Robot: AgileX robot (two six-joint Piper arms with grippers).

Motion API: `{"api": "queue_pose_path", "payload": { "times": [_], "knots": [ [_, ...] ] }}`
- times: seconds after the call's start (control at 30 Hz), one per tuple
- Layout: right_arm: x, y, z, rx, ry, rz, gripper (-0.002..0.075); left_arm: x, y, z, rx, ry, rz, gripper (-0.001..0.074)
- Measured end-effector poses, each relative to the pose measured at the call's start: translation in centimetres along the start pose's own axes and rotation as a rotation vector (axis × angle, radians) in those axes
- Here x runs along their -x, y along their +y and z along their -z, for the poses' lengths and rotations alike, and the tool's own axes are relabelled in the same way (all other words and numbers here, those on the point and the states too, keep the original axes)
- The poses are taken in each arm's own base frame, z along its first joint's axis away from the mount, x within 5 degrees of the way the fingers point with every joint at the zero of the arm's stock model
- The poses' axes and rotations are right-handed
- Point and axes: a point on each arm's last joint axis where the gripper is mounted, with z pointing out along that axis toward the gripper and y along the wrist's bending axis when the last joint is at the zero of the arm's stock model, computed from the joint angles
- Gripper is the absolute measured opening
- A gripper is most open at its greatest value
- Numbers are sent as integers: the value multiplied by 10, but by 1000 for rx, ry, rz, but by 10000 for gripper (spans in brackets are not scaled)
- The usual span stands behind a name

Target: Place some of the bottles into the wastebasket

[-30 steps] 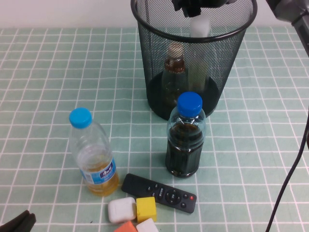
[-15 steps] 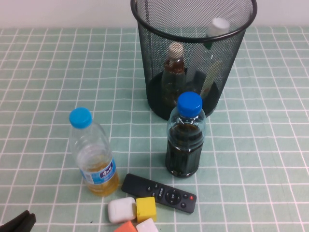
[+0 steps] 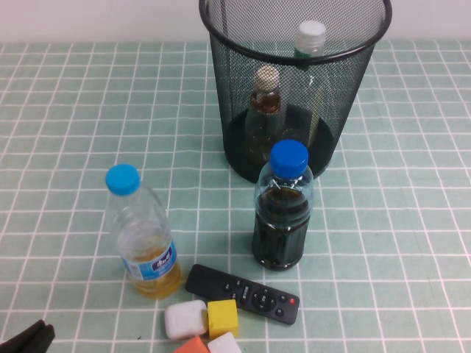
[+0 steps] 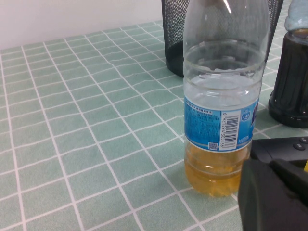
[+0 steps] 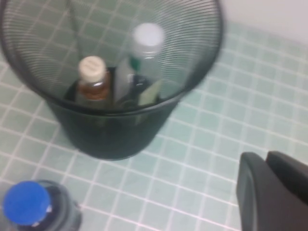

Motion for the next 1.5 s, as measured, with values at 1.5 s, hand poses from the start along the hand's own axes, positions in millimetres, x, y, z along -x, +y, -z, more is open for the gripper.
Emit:
{"api": "queue_pose_path", "payload": {
  "times": [1.5],
  "knots": [
    [-383,-25,-41,-280,-523,-240,-6,0,0,0,0,0,0,-3]
  ]
}}
